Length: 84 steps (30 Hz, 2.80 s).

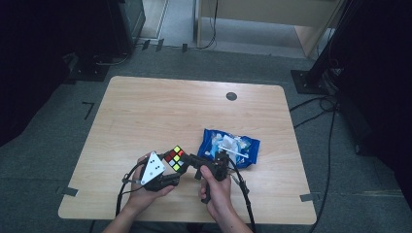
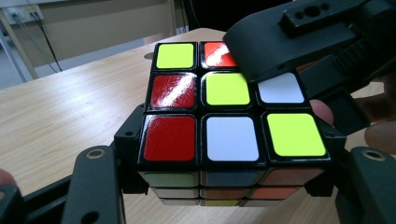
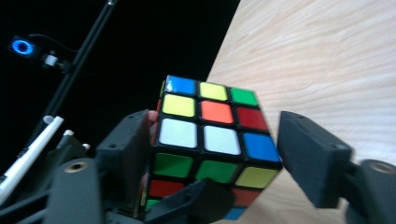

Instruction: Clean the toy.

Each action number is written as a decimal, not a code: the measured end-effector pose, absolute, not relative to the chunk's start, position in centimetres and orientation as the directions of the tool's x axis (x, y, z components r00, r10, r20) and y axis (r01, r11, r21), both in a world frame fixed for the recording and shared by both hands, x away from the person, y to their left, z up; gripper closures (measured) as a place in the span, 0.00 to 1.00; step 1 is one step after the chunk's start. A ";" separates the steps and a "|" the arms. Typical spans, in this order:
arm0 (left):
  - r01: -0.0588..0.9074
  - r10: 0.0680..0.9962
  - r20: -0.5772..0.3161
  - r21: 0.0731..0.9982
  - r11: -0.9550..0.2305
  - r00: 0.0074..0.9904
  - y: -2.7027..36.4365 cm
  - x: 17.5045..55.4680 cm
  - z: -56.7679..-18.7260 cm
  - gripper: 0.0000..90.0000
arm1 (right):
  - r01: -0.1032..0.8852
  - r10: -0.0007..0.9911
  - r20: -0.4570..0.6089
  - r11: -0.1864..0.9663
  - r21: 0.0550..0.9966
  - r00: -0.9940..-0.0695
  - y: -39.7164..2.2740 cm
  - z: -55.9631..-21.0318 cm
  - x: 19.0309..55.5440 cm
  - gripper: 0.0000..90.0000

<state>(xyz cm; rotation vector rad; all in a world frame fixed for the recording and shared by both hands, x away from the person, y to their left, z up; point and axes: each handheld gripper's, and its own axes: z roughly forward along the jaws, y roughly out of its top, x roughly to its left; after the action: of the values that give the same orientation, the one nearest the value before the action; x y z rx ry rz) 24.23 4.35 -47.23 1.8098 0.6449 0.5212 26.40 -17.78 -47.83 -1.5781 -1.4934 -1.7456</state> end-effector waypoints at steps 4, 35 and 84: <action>0.188 0.644 0.025 0.947 -0.259 0.764 4.4 24.3 -47.3 0.38 | 0.789 0.401 0.853 -0.376 0.486 -0.335 -17.9 -47.5 26.1 0.38; 0.248 0.670 -0.037 0.943 -0.222 0.741 6.2 25.5 -47.0 0.38 | 0.575 0.973 0.072 0.069 0.815 -0.219 -24.2 -48.9 29.1 0.59; 0.185 0.587 0.014 0.942 -0.278 0.809 3.9 24.1 -47.4 0.38 | 0.529 0.658 0.483 -0.150 0.835 -0.578 -18.6 -45.1 25.4 0.99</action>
<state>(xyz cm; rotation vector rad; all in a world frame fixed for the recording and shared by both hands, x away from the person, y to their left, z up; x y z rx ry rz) 24.13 3.90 -47.43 1.8442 0.5880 0.4354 25.43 -18.59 -45.05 -1.4848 -2.1140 -1.9692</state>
